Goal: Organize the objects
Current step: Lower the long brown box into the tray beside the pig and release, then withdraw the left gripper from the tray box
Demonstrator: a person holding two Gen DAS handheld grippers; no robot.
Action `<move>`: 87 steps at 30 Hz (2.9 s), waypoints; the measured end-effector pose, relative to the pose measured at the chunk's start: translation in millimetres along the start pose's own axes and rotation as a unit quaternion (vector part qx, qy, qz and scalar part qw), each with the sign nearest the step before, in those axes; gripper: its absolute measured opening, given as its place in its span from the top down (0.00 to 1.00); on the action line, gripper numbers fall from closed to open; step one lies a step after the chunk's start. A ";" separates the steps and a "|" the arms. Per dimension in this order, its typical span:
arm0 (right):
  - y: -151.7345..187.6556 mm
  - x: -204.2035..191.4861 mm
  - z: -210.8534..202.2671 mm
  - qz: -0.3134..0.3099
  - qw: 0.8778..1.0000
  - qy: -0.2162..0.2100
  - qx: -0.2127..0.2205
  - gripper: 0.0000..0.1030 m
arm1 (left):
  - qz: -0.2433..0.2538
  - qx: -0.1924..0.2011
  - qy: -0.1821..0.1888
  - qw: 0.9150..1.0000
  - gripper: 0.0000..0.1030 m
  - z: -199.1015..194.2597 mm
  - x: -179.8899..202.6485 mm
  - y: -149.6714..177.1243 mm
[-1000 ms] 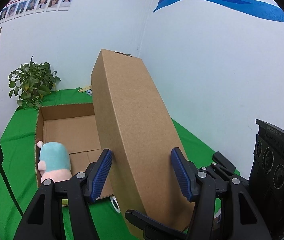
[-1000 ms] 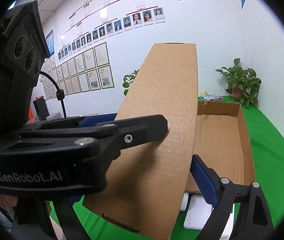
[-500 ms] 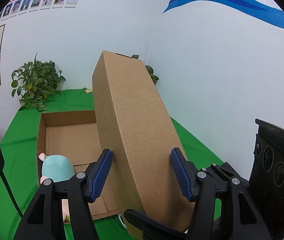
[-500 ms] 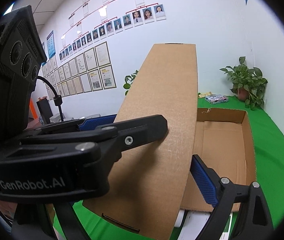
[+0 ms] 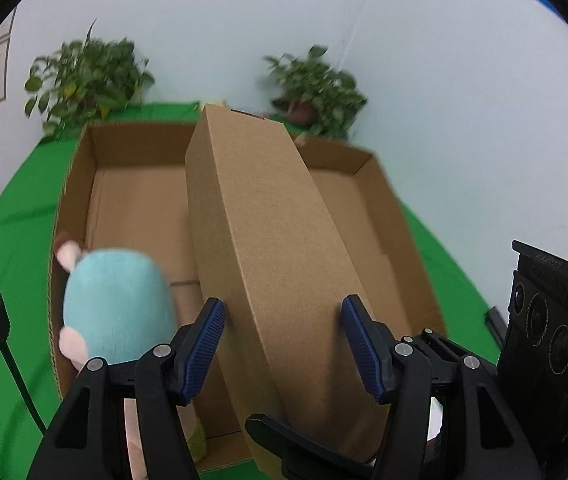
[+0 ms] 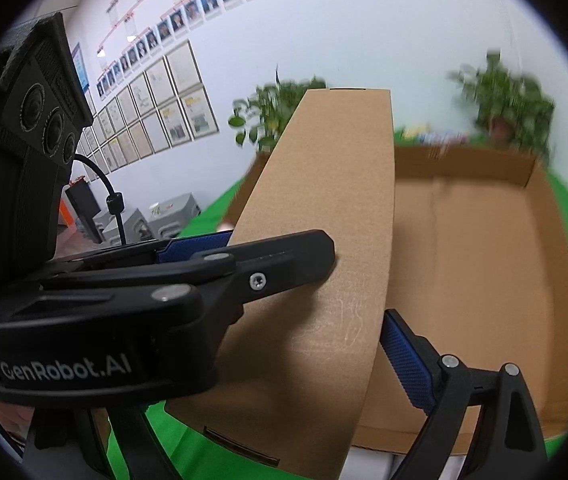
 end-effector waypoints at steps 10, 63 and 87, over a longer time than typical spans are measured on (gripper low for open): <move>41.8 23.8 47.2 0.050 0.998 -0.018 -0.047 0.12 | -0.018 -0.068 -0.025 0.997 0.45 68.5 -50.6 37.8; 123.5 -10.3 -198.0 -0.047 0.975 0.205 0.068 0.00 | 0.052 0.175 -0.144 0.972 0.00 -166.2 99.7 174.5; 127.8 24.6 -185.7 -0.025 0.983 0.168 0.075 0.00 | 0.045 0.120 -0.122 0.984 0.01 -111.8 106.0 178.5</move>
Point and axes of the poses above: each gripper's, at about its wrist camera, not at the fingertips, and z roughly the way its jaws point, x to its right, y to its underside, the point moved 3 cm from there along z, roughly the way its jaws point, and after that the axes turned 6 degrees about x, right-handed, at the moved point
